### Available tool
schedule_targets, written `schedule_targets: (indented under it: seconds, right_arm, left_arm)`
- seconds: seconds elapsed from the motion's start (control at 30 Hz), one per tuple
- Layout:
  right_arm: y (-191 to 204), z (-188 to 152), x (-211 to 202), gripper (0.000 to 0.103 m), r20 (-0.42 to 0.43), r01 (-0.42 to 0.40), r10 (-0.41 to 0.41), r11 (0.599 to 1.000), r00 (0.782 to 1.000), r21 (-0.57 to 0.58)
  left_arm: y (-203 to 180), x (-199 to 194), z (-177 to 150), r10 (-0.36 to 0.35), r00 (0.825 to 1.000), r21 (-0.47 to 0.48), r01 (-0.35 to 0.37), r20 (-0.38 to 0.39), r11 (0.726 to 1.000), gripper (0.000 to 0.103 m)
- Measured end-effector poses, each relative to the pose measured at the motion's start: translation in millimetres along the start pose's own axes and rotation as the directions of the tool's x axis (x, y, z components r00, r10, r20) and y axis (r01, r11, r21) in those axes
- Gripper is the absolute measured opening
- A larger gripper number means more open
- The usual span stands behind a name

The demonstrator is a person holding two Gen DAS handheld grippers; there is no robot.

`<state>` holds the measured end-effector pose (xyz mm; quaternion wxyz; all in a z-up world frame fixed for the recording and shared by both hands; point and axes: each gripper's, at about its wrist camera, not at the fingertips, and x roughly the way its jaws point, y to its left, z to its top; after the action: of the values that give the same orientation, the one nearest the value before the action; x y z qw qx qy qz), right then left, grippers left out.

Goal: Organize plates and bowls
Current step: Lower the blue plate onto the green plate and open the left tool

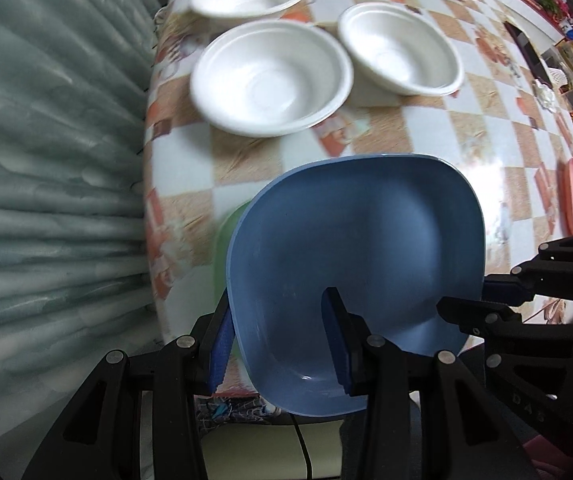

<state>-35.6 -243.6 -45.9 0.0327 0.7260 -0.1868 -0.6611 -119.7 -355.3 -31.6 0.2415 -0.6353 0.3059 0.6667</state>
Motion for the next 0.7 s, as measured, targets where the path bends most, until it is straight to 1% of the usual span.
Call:
schedule_targets:
  seconds: [0.27,0.3,0.37,0.47,0.5,0.53,0.57,0.6,0.7]
  right_arm:
    - [21,11,27,0.017,-0.046,-0.011,0.011,1.0,0.999,0.008]
    - [22,13,30,0.017,-0.048,-0.014,0.014,1.0,0.999,0.012]
    - [26,17,36,0.017,-0.046,-0.024,0.025,1.0,0.999,0.019]
    - [24,22,38,0.019,-0.047,-0.019,0.02,0.999,0.999,0.032]
    - [20,21,37,0.033,-0.048,-0.017,0.019,0.999,0.999,0.041]
    - [12,22,35,0.063,-0.049,-0.012,0.015,0.998,0.999,0.054]
    - [4,20,33,0.076,-0.046,-0.002,0.005,0.997,0.999,0.071]
    - [-3,18,30,0.084,-0.035,0.008,-0.005,0.996,0.999,0.091]
    - [-28,10,25,0.084,-0.044,0.018,-0.011,0.987,0.999,0.159]
  left_arm:
    - [22,22,-6,0.003,1.0,-0.018,-0.004,-0.026,1.0,0.046]
    - [24,24,-6,0.008,1.0,-0.024,-0.008,-0.024,1.0,0.049]
    - [27,28,-5,0.002,1.0,-0.029,-0.003,-0.026,1.0,0.051]
    - [30,27,-5,0.012,1.0,-0.041,-0.012,-0.017,0.999,0.062]
    - [31,26,-6,0.008,1.0,-0.047,-0.008,-0.011,0.999,0.067]
    - [31,24,-6,0.003,1.0,-0.049,-0.003,-0.005,0.999,0.07]
    - [31,23,-7,-0.002,1.0,-0.051,0.002,0.0,0.999,0.071]
    - [30,21,-6,-0.004,1.0,-0.05,0.004,0.001,0.999,0.073]
    - [22,19,-3,-0.02,1.0,-0.041,0.02,-0.003,0.999,0.074]
